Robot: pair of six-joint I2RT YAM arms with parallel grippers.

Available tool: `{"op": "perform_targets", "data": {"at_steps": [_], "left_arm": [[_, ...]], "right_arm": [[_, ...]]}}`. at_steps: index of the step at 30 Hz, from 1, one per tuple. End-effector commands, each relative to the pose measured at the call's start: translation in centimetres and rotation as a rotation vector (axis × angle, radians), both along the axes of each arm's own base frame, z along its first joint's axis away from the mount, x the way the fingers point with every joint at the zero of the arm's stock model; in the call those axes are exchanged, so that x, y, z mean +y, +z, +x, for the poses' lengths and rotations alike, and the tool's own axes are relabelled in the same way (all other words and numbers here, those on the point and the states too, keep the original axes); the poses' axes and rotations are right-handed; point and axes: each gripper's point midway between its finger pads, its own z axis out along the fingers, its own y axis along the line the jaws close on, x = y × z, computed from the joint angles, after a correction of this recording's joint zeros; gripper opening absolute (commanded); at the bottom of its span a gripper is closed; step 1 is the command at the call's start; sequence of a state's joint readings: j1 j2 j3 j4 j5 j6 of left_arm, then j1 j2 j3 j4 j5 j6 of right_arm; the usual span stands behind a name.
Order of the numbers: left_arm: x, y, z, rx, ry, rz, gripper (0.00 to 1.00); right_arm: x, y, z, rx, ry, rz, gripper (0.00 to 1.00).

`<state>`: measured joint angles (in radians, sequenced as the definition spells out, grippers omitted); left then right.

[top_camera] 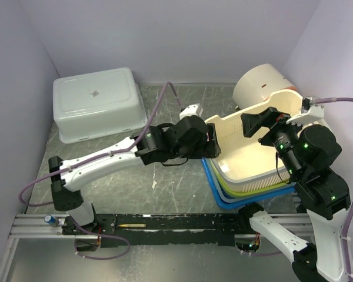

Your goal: Turn the large container upside down

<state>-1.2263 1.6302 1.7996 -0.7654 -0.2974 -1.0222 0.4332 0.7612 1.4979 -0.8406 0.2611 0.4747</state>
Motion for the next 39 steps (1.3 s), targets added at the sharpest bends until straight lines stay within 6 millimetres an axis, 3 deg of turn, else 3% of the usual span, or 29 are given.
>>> {"op": "perform_targets", "data": {"at_steps": [1, 8, 11, 14, 22, 25, 29, 33, 39], "left_arm": [[0.9, -1.3, 0.8, 0.037, 0.115, 0.075, 0.96], [-0.7, -3.8, 0.7, 0.092, 0.11, 0.151, 0.96], [-1.5, -3.8, 0.6, 0.092, 0.081, 0.133, 0.7], [-1.7, -3.2, 0.6, 0.083, 0.071, 0.113, 0.51], [-0.4, 0.2, 0.9, 0.042, 0.106, 0.047, 0.21], [0.5, 1.9, 1.1, 0.017, 0.131, 0.009, 0.08], [1.6, 4.0, 1.4, -0.024, 0.161, -0.041, 0.07], [3.0, 6.0, 1.8, -0.069, 0.193, -0.078, 0.07], [4.7, 8.3, 2.4, -0.152, 0.216, -0.105, 0.07]], "right_arm": [[-0.1, 0.3, -0.3, -0.016, 0.0, 0.013, 1.0], [-0.2, -0.4, -0.2, -0.017, -0.006, -0.003, 1.0], [-0.2, -0.6, 0.0, -0.016, -0.003, -0.013, 1.0], [-0.1, -0.7, 0.1, -0.017, -0.001, -0.021, 1.0], [-0.2, -0.1, 0.1, -0.036, 0.004, -0.037, 1.0], [0.5, 1.4, -0.2, -0.062, 0.041, -0.015, 1.0], [1.3, 4.0, -0.6, -0.119, 0.094, 0.002, 1.0], [1.4, 5.3, -0.8, -0.161, 0.11, 0.002, 1.0], [1.4, 4.7, -0.7, -0.164, 0.105, -0.005, 1.0]]}}
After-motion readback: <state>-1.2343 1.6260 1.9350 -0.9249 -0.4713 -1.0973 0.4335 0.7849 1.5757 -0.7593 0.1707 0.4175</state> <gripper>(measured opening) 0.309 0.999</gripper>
